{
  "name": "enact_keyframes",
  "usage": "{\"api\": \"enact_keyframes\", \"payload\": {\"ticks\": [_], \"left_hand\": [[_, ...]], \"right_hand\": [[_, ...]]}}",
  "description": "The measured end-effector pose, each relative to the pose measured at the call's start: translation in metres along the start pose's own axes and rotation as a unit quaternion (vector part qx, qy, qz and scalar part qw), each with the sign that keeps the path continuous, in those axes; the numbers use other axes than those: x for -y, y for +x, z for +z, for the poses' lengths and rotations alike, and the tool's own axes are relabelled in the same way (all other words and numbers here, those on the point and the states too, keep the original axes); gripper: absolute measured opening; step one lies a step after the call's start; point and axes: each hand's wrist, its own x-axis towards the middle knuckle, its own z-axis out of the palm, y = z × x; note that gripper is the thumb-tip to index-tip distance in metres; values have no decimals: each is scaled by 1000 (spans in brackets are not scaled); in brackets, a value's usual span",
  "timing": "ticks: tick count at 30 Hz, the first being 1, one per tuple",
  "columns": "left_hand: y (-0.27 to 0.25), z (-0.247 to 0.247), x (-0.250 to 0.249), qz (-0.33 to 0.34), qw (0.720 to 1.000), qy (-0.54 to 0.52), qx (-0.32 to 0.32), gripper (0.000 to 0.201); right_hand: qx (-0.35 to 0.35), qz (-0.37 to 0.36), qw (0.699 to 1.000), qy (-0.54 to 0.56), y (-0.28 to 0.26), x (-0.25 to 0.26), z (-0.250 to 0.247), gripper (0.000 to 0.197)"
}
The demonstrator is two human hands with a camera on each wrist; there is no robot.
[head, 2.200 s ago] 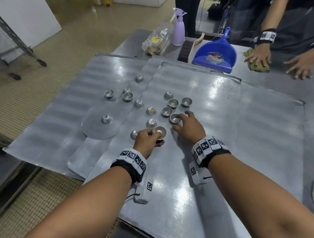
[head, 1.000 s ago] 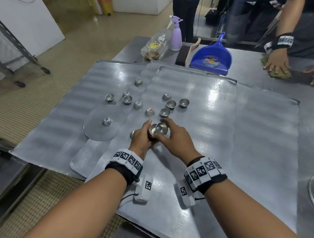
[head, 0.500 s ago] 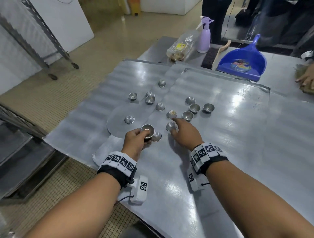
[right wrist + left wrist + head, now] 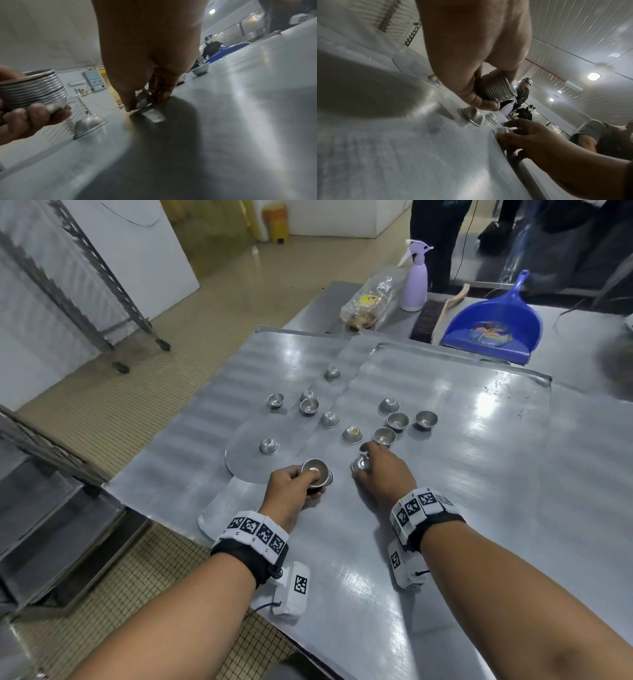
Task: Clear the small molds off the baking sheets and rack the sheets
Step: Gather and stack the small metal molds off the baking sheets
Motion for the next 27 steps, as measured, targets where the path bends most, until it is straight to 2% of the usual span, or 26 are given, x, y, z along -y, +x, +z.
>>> {"api": "enact_keyframes", "payload": {"ticks": [2, 10, 14, 16, 20, 24, 27], "left_hand": [[-3, 7, 1, -4, 1000, 11, 15, 10], [-14, 48, 14, -17, 992, 76, 96, 15], [-21, 67, 20, -23, 985, 98, 143, 10], [-24, 75, 22, -22, 981, 104, 161, 10], [-28, 87, 23, -17, 980, 109, 165, 10], [-28, 99, 23, -14, 980, 111, 166, 12], [-27, 106, 22, -10, 979, 118, 169, 12]], "right_hand": [[-15, 5, 1000, 15, -9, -5, -5, 43], [-24, 23, 999, 0, -38, -45, -31, 16], [-29, 42, 999, -14, -55, -66, -43, 20], [-22, 50, 998, -16, -63, -74, -48, 27], [-21, 65, 998, -5, -79, -82, -54, 60], [-38, 75, 996, 4, -93, -88, -58, 58], [2, 74, 997, -10, -94, -92, -65, 78]]}}
